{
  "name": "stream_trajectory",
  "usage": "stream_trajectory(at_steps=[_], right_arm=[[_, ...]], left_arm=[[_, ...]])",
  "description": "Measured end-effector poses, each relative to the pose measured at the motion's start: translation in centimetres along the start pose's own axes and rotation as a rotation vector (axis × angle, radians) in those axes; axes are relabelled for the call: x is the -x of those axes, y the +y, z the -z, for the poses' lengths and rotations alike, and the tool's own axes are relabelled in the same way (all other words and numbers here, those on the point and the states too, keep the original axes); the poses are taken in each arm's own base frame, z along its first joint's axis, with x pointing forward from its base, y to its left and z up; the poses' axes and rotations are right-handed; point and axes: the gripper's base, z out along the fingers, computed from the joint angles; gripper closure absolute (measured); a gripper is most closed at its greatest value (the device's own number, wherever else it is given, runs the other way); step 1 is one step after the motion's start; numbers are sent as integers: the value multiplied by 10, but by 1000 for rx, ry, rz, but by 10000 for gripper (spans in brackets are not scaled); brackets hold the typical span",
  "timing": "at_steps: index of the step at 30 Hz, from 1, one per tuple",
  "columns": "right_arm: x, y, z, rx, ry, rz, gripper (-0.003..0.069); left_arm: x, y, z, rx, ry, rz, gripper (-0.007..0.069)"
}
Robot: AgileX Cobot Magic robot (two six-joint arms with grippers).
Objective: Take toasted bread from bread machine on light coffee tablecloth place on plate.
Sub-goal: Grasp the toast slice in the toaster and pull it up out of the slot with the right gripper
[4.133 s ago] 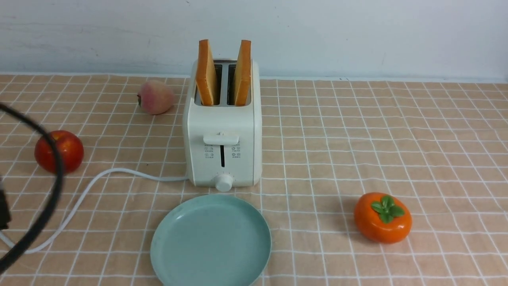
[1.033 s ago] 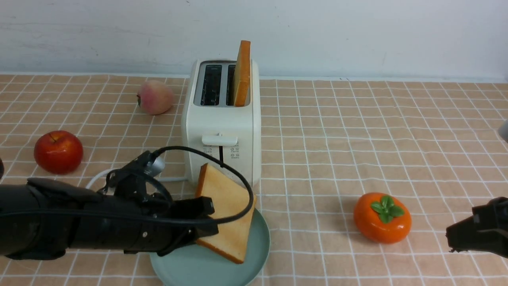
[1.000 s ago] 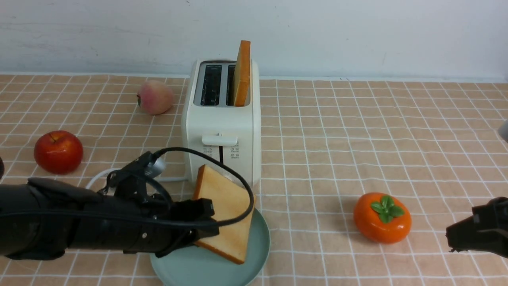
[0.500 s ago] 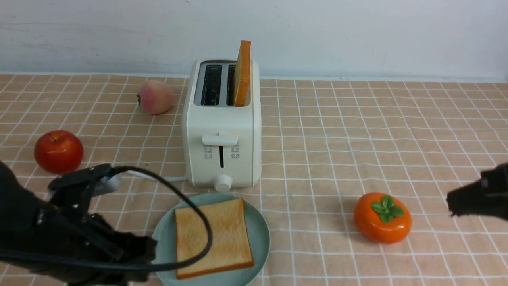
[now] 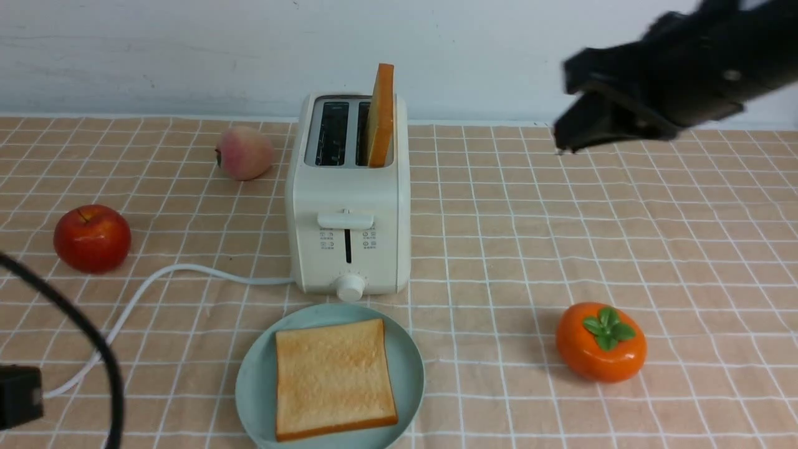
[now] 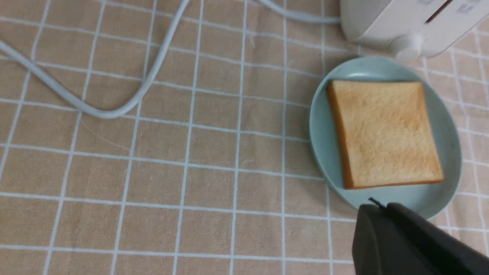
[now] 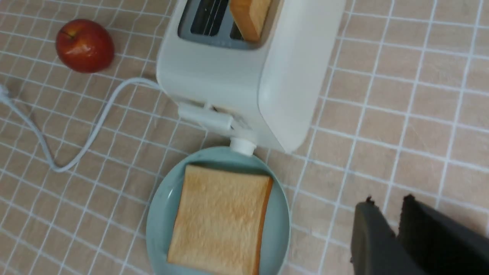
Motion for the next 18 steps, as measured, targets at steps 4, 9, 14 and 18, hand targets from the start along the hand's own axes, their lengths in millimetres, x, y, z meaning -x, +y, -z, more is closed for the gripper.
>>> stream_trajectory(at_steps=[4, 9, 14, 18], right_arm=[[27, 18, -49, 8, -1, 48, 361], [54, 29, -115, 34, -32, 76, 113], [60, 19, -165, 13, -38, 88, 35], [56, 11, -195, -9, -18, 95, 215]], left_arm=[[-17, 8, 14, -13, -25, 1, 638], [-38, 17, 30, -22, -43, -1, 638], [-46, 21, 42, -38, -85, -3, 638], [-53, 24, 49, -39, -87, -3, 638]])
